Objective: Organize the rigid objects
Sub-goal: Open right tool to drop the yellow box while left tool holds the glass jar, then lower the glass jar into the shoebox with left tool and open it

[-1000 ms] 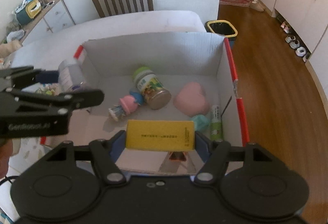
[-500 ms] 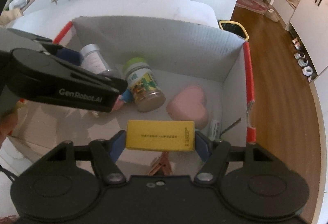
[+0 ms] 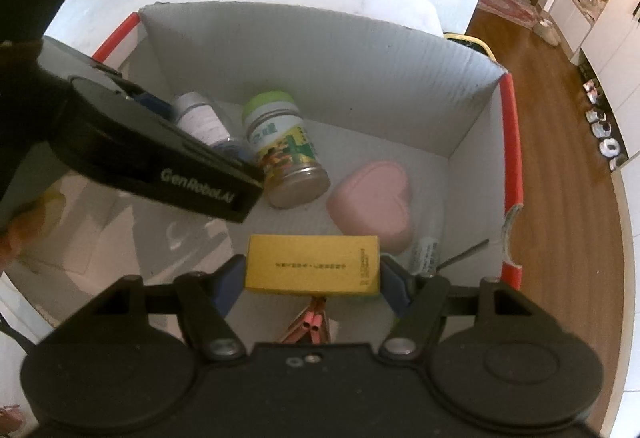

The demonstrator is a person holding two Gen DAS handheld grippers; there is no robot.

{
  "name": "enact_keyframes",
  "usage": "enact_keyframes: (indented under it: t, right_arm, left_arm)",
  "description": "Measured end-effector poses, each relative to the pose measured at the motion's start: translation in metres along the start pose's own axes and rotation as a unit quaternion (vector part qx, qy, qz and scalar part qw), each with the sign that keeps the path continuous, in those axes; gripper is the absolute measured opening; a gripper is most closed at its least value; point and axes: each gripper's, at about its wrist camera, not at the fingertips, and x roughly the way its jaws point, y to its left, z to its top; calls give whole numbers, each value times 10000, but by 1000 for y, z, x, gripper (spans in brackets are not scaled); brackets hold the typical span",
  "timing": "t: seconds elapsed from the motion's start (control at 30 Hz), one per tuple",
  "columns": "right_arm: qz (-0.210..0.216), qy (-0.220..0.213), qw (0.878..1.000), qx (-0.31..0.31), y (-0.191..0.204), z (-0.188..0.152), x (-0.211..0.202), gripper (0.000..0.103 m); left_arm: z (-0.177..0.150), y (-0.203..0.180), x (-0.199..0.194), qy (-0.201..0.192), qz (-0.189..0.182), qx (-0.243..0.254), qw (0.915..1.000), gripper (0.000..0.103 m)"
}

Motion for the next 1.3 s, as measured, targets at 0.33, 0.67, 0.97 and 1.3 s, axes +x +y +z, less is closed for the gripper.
enact_keyframes:
  t: [0.33,0.67,0.97,1.3]
  right_arm:
    - [133,-68,9997,171,-3,-1,-3,73]
    - [155,-271,9991,282,-5,-3,-21,79]
    - [101,-502,9978,412,-3,-11,-42,81]
    - [137,-777,9953,564,-1,-23,-73,86]
  left_arm:
    - [-3,3,-2,-12,49,-59,10000,75]
    - [-5,-3,-15,-218,61,8,9997,75]
    - [-14,3,-45,-635,-64,-188,9978,76]
    - [-33,3,-87,-1110,-114,-130,9937,76]
